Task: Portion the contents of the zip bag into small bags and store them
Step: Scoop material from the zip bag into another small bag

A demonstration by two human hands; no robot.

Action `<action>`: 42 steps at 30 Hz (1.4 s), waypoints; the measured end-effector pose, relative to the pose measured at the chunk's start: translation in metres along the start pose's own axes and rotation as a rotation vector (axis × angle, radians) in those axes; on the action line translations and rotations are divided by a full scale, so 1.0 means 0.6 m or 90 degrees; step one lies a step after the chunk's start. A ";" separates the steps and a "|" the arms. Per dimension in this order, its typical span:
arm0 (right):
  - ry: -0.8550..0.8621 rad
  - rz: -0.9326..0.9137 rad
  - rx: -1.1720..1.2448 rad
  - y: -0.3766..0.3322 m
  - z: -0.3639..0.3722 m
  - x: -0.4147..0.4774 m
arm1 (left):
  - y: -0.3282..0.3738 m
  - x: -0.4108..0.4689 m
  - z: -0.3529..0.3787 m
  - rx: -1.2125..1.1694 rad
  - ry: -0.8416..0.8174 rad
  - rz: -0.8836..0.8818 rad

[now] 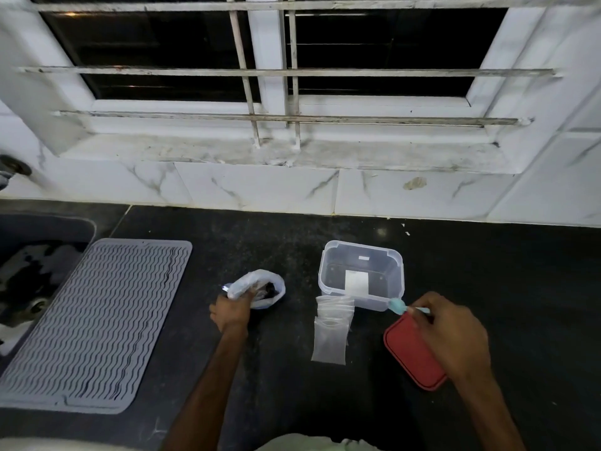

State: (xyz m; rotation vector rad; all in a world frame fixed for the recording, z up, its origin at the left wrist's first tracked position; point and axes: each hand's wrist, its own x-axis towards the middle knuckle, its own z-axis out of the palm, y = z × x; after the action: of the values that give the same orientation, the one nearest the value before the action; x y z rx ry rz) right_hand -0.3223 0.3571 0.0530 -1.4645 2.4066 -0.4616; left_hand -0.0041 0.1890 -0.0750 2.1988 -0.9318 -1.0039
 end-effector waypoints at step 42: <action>-0.220 -0.329 -0.140 -0.272 0.288 0.055 | -0.035 -0.077 -0.024 -0.211 -0.227 0.019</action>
State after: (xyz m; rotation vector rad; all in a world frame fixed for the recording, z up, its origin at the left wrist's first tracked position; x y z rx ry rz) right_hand -0.1370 0.2359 -0.0391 -2.0746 1.8453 -0.0323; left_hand -0.0072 0.2399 -0.0624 1.7600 -0.8705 -1.4536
